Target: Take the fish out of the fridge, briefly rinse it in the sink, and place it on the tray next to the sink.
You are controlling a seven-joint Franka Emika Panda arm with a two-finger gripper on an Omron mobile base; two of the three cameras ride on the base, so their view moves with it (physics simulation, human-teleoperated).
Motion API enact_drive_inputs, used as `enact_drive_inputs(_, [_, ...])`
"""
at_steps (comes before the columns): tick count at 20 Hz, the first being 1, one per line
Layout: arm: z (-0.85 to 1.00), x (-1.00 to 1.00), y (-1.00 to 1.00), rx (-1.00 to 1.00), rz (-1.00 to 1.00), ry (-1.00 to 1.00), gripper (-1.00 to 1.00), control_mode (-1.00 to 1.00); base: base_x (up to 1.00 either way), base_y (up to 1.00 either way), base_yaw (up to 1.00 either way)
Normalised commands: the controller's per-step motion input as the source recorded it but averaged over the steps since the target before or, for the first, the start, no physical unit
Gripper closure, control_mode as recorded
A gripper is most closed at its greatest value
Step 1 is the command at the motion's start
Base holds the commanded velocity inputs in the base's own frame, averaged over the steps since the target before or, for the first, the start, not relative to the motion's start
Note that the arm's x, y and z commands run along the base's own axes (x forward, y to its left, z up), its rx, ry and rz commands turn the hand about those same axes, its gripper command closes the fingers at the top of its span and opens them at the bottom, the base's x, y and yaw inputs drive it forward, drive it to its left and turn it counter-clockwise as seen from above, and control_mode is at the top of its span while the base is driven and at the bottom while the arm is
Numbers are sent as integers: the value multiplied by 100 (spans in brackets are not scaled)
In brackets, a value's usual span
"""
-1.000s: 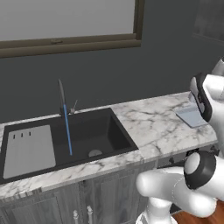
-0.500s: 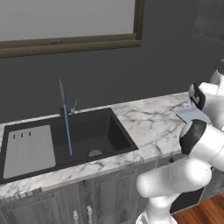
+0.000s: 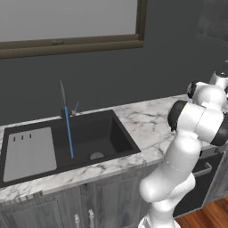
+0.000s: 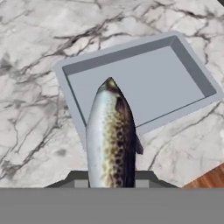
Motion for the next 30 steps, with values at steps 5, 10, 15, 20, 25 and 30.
enact_drive_inputs(5, [-47,21,-35,0,0,3,100,-100,0,0,0])
enact_drive_inputs(10, [-54,16,-27,0,-2,1,100,-100,0,0,0])
enact_drive_inputs(15, [-6,43,-22,1,-5,0,100,-100,0,0,0])
enact_drive_inputs(20, [-4,53,-16,0,-8,0,100,-100,0,0,0])
enact_drive_inputs(25, [-37,44,-1,0,-6,0,100,-100,0,0,0])
enact_drive_inputs(30, [-27,4,0,0,-1,-1,-100,-100,0,0,0])
